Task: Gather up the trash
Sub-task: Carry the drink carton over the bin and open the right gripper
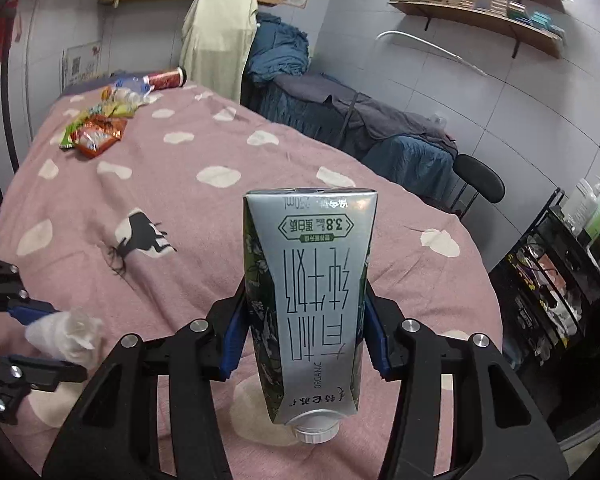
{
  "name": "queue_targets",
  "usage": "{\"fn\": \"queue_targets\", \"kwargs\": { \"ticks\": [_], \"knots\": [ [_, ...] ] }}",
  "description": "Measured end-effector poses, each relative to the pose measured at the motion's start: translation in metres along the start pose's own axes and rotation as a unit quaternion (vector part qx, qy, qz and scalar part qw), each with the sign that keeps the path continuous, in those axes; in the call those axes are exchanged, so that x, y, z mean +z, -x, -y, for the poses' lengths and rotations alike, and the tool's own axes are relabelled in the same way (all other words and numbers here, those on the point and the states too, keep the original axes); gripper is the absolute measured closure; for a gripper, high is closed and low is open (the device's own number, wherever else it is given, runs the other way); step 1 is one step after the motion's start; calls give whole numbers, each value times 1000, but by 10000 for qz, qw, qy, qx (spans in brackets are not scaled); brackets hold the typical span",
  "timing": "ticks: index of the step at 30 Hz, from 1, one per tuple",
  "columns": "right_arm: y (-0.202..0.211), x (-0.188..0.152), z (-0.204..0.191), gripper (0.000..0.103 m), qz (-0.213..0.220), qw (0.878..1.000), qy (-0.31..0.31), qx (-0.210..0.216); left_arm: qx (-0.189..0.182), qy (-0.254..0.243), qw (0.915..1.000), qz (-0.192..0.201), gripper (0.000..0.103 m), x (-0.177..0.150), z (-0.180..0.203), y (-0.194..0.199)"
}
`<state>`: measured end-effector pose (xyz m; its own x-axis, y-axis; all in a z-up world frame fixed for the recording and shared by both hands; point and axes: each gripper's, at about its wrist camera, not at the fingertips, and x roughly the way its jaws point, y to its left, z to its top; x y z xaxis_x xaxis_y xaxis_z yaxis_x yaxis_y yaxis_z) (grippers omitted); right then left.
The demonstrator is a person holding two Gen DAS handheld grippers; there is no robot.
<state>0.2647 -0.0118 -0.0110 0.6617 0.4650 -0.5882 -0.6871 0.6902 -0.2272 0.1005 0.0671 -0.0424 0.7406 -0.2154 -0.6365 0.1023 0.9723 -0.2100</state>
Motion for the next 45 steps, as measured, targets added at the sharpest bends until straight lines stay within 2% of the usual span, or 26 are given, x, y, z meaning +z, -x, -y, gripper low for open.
{"fn": "queue_targets", "kwargs": {
  "ticks": [7, 12, 18, 24, 29, 34, 39, 45],
  "knots": [
    [63, -19, 24, 53, 476, 9948, -903, 6, -304, -169, 9994, 25, 69, 10, 23, -7],
    [103, -44, 40, 53, 707, 9893, -1251, -255, -551, -481, 9973, 69, 69, 18, 52, -15],
    [142, -82, 64, 53, 746, 9812, -1650, -668, -930, -778, 9926, 45, 69, 24, 89, -24],
    [166, -128, 94, 53, 632, 9673, -2172, -1146, -1316, -936, 9868, -68, 69, 24, 121, -35],
    [173, -171, 122, 52, 371, 9511, -2610, -1607, -1524, -1006, 9831, -161, 69, 27, 137, -43],
    [160, -216, 154, 52, -98, 9311, -3107, -1907, -1616, -1125, 9802, -223, 69, 28, 151, -50],
    [135, -259, 181, 52, -629, 9113, -3581, -1934, -1660, -1234, 9780, -287, 69, 28, 161, -55],
    [108, -288, 196, 52, -1208, 8899, -3941, -1955, -1723, -1314, 9752, -440, 69, 29, 172, -66]
  ]
}}
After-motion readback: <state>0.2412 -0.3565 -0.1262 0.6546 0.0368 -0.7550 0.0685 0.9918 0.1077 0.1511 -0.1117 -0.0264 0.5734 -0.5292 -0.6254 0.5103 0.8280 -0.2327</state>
